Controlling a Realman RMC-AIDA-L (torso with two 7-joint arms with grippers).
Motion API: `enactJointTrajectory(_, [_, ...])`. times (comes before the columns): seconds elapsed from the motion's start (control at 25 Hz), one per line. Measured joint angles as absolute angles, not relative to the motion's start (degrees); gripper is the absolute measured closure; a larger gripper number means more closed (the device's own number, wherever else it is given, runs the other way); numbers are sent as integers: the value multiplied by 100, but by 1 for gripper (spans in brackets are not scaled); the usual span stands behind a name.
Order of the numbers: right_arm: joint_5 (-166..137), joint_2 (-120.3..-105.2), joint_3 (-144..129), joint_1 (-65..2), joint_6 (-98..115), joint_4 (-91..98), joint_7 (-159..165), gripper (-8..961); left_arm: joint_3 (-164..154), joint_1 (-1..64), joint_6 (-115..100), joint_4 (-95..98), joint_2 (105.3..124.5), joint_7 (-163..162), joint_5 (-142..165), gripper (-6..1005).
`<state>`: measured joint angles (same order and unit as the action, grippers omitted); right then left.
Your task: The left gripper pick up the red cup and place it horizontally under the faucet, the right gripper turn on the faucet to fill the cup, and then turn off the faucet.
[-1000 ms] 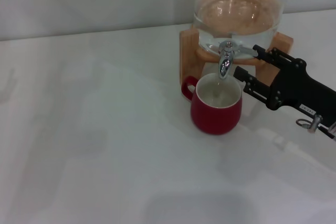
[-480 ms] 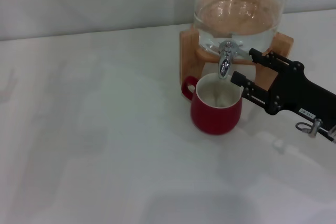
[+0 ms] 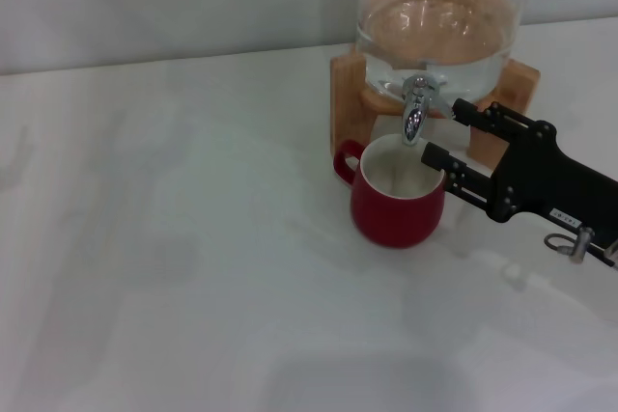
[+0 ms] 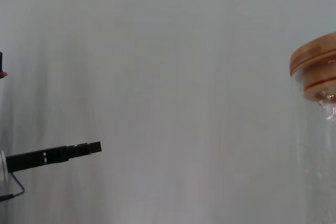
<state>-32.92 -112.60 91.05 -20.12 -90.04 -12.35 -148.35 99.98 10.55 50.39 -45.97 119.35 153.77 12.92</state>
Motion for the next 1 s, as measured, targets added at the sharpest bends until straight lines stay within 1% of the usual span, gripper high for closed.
enactJointTrajectory(0.44, [-3289, -11253, 9196, -1918, -9010, -1255, -14887, 332, 9983, 1055, 5045, -4604, 11935, 15359, 1354, 124])
enactJointTrajectory(1.0, [-3250, -11132, 9884, -1541, -9251, -1305, -14900, 332, 9984, 1046, 5046, -4645, 11936, 15354, 1390, 123])
